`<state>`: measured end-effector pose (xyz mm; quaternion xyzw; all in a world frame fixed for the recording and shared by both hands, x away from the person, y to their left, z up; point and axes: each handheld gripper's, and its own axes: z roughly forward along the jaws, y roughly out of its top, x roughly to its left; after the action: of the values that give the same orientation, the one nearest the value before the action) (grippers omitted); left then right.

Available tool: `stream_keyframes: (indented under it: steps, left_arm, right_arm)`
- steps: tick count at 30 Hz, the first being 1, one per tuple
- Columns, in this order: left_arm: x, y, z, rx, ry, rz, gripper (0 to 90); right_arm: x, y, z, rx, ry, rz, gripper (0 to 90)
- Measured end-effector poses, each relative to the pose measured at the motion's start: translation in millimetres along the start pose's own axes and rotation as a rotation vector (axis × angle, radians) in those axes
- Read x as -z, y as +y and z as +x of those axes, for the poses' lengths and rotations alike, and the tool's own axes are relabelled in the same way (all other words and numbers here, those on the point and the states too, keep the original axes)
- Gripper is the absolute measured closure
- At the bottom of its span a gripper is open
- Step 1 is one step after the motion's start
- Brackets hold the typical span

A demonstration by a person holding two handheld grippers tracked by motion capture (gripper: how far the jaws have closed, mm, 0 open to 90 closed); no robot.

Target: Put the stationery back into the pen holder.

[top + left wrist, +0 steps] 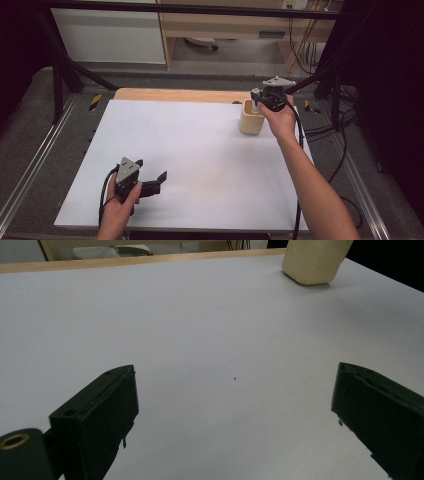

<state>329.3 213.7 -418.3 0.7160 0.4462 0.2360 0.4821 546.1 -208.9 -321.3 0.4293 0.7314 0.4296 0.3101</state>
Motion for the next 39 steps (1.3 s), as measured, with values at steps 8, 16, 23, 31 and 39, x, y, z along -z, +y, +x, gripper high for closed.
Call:
stream_keyframes:
  steps: [8,16,23,31,39]
  left_arm:
    - [-0.7,-0.2,-0.3,-0.003,-0.005,0.003,5.1]
    - [-0.9,-0.2,-0.5,-0.005,-0.008,0.004,5.1]
    - [-0.9,-0.2,-0.2,-0.004,-0.008,0.004,5.1]
    - [-0.9,-0.2,-0.6,-0.006,-0.009,0.005,5.1]
    - [-1.2,-0.3,-0.6,-0.008,-0.011,0.005,5.1]
  right_arm:
    - [-5.0,-3.8,-2.5,0.006,-0.002,0.032,70.8]
    - [-9.2,-5.5,-1.8,0.008,0.001,0.049,70.8]
    - [-11.4,-7.2,-1.8,0.011,0.003,0.062,70.8]
    - [-13.5,-10.2,-2.3,0.002,0.005,0.074,70.8]
    - [-17.0,-14.6,-3.0,0.001,0.001,0.087,70.8]
